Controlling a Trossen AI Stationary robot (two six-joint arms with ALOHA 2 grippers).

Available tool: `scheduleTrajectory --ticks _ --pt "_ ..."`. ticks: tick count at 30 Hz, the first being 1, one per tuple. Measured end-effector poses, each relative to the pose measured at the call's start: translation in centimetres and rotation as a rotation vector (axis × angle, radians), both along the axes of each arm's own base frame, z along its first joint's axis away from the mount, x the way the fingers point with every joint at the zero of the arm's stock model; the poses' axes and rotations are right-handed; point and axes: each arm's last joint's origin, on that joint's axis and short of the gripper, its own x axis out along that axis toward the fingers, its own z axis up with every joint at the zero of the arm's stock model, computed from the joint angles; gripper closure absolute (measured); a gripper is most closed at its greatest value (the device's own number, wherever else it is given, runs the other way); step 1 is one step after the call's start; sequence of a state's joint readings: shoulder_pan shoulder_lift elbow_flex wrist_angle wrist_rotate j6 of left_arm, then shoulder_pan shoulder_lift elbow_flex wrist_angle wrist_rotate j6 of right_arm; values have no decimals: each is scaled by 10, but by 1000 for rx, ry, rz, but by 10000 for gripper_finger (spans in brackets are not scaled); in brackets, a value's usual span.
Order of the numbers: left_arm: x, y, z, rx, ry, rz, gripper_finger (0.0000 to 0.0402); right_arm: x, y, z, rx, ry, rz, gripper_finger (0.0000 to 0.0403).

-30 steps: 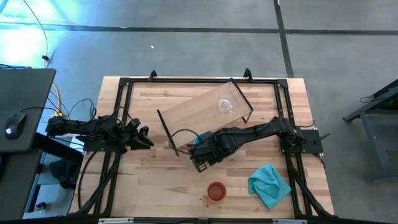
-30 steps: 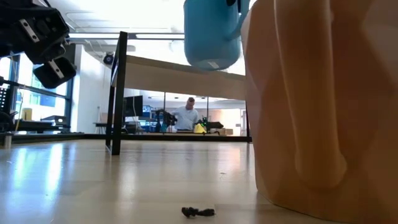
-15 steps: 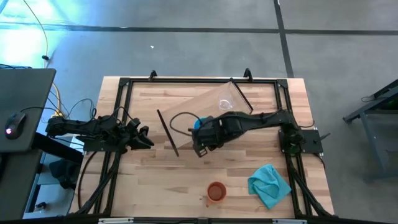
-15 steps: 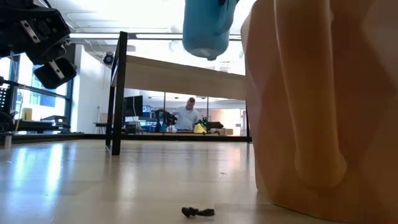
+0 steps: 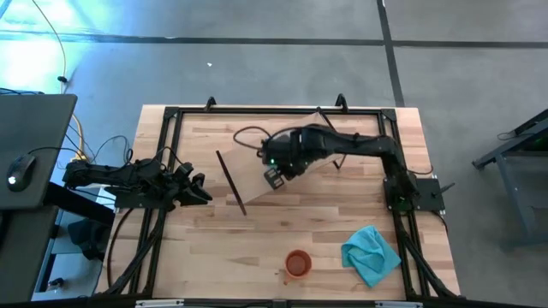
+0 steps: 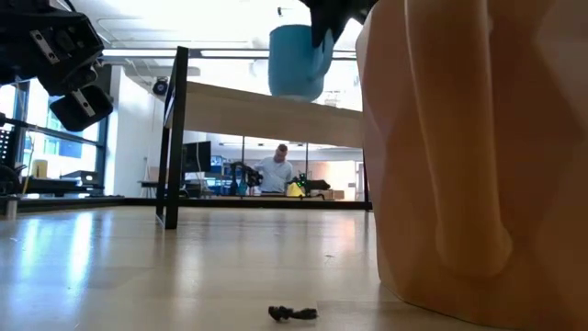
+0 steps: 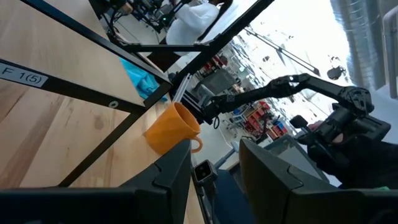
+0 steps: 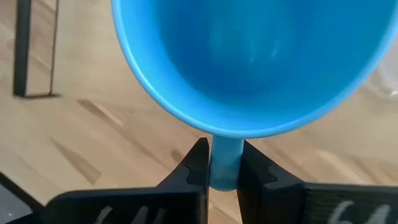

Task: Stack small to large cups/mugs on shelf
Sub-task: Put the blue mug on the shelf

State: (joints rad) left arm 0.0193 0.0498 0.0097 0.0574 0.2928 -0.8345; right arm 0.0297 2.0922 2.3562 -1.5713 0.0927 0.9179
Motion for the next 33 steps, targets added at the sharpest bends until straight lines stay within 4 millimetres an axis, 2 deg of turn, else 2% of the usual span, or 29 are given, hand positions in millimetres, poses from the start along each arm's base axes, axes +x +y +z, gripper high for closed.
scheduleTrajectory --ticks 4,9,15,33 --pt "0 0 0 -2 1 0 277 0 -16 0 -9 3 -4 384" --pt "0 0 0 -7 2 0 277 0 -26 -6 36 30 -19 384" --pt "0 0 0 -7 2 0 277 1 -26 -22 75 88 -14 384" --pt "0 0 0 0 1 16 277 0 -27 -22 75 93 -12 380"
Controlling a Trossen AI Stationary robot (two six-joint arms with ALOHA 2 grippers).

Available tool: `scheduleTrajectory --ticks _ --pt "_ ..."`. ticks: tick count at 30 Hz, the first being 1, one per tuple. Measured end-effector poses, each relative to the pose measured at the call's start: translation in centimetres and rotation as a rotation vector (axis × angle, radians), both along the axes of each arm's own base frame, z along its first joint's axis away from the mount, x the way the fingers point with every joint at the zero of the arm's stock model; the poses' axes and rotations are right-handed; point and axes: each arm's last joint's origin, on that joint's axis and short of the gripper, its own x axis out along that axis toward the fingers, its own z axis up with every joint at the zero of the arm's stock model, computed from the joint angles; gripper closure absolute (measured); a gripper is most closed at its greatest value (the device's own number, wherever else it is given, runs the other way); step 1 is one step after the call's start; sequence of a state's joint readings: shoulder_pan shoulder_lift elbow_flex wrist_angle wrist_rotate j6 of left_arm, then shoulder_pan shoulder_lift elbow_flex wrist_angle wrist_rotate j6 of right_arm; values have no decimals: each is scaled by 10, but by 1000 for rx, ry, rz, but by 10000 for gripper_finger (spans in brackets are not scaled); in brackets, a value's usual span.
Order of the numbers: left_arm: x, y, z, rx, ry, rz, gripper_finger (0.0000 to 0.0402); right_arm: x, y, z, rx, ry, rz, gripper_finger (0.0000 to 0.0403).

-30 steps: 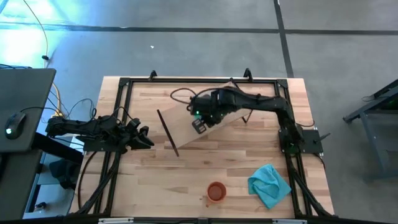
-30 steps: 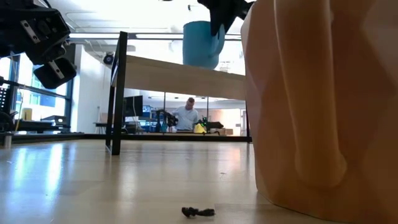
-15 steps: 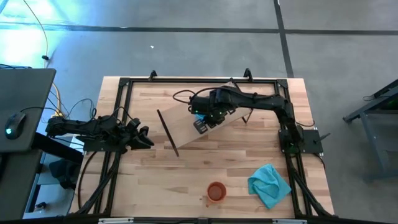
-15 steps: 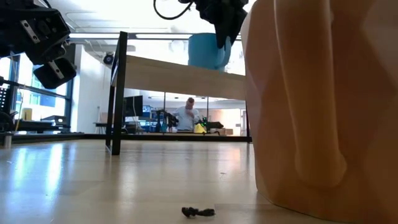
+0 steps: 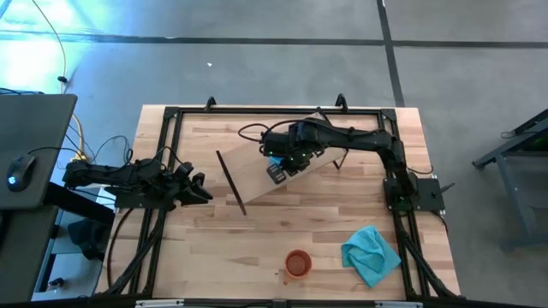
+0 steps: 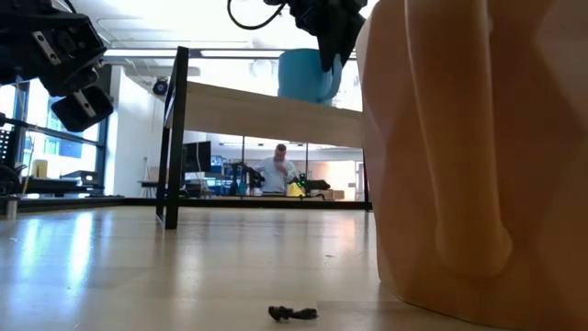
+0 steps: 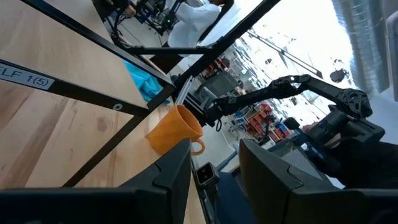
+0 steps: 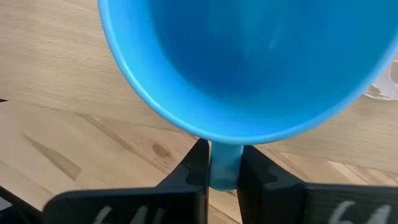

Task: Stack small to large cups/mugs on shelf
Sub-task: Put the blue mug on the shelf

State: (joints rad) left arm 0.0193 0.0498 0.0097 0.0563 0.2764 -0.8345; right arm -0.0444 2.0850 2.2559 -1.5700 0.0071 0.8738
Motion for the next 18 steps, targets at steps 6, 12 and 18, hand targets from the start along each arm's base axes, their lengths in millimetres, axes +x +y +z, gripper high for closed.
scheduleTrajectory --ticks 6,12,18 --pt "0 0 0 0 0 0 277 0 0 0 3 4 -11 342" --pt "0 0 0 0 0 0 277 0 0 0 2 4 -8 335" --pt "0 0 0 0 0 0 277 0 0 0 1 3 0 333"
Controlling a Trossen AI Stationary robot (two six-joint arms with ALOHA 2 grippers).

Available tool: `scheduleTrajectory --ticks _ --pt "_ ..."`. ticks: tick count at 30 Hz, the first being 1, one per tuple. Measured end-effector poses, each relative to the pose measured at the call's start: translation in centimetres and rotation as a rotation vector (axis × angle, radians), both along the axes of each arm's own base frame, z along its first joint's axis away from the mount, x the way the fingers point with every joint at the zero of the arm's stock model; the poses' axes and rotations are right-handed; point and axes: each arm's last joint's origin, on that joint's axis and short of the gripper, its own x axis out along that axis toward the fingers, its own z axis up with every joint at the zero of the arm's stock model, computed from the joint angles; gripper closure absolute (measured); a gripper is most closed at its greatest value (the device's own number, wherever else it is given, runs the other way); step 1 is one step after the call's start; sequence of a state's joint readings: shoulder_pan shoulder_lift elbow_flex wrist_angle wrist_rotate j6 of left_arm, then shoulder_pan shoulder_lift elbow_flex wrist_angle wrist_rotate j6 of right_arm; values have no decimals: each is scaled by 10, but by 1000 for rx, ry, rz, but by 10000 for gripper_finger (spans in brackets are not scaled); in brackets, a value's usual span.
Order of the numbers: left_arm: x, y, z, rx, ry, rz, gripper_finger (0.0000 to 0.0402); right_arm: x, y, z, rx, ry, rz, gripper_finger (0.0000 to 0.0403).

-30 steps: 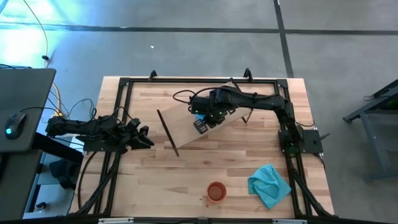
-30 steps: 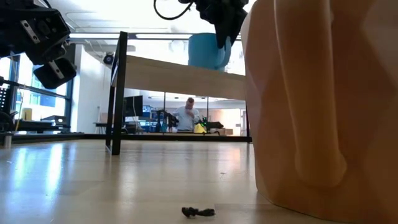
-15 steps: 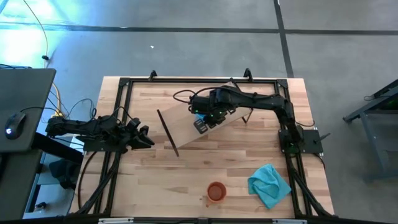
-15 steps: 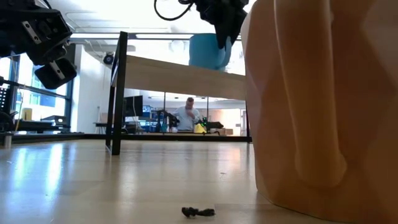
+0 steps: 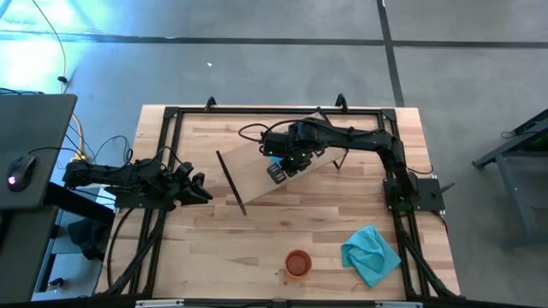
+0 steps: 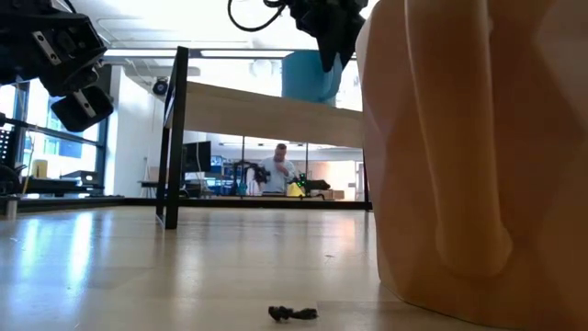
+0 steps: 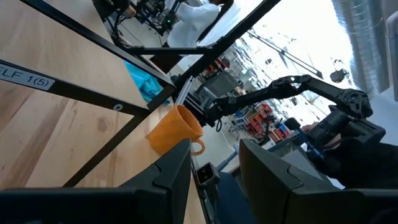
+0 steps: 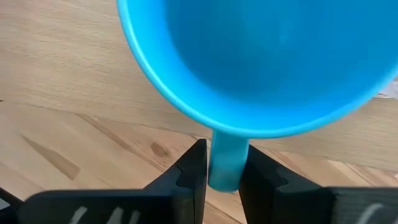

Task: Stack small to large cups/mugs on shelf
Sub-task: Put the blue mug on the shelf

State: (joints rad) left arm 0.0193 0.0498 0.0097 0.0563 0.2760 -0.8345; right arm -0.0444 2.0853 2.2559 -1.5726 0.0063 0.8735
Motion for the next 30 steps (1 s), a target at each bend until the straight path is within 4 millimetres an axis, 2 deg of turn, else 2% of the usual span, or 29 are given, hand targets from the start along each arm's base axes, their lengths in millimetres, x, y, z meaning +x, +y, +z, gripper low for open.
scheduleTrajectory --ticks 11,22,30 --pt "0 0 0 0 1 2 277 -13 0 20 -34 -55 -3 327" --pt "0 0 0 18 -3 17 277 -15 3 23 -32 -68 -6 254" --pt "0 1 0 18 0 24 277 -15 3 23 -18 -69 -9 223"
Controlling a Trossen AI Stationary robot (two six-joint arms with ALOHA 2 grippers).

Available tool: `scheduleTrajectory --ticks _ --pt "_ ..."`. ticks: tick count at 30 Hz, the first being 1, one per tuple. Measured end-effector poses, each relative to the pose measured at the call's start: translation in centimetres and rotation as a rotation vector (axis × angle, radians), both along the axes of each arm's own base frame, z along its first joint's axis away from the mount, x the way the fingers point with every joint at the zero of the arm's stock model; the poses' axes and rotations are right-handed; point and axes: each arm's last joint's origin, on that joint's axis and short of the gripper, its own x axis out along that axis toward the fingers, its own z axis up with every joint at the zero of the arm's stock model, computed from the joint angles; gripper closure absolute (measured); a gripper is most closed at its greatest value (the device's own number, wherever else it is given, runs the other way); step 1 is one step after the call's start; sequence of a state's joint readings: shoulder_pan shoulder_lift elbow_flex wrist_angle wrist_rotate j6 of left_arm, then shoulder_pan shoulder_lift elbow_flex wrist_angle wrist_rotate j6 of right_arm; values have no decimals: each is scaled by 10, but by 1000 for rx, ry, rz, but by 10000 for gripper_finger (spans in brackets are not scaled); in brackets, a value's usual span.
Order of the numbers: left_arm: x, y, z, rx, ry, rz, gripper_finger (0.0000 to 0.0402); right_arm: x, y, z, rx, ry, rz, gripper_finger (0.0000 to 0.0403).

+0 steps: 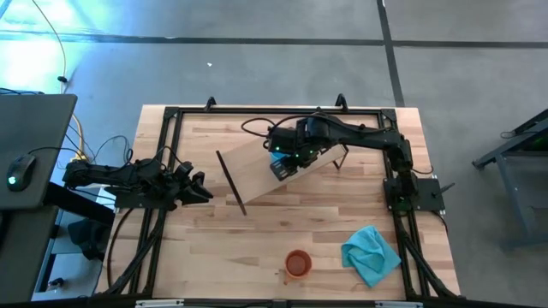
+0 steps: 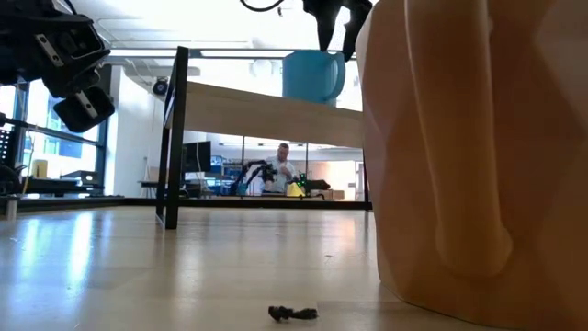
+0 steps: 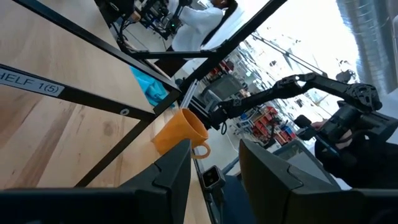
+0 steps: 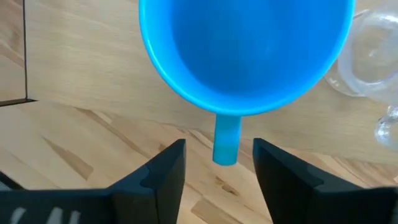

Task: Stack small to large cups/mugs on shelf
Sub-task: Put the blue mug on the shelf, then put the orange mug on the shelf

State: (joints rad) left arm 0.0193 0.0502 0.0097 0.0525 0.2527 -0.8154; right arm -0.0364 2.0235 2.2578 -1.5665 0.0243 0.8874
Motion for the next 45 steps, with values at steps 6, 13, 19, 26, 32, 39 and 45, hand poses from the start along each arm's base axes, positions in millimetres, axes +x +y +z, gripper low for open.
scheduleTrajectory --ticks 6,13,19,26,32,39,45 --pt "0 0 0 0 0 2 277 2 5 1 31 -23 16 219" --pt "0 0 0 0 0 2 277 2 12 1 36 -26 17 219" --pt "0 0 0 -1 0 1 277 2 13 2 38 -26 13 219" --pt "0 0 0 -4 1 1 277 -1 13 12 17 -60 8 219" --pt "0 0 0 -3 0 1 277 -8 12 31 -23 -117 -12 219" --pt "0 0 0 -3 0 0 277 -12 18 35 -19 -125 -12 219" --pt "0 0 0 -7 1 -1 277 -16 48 38 95 -129 70 219"
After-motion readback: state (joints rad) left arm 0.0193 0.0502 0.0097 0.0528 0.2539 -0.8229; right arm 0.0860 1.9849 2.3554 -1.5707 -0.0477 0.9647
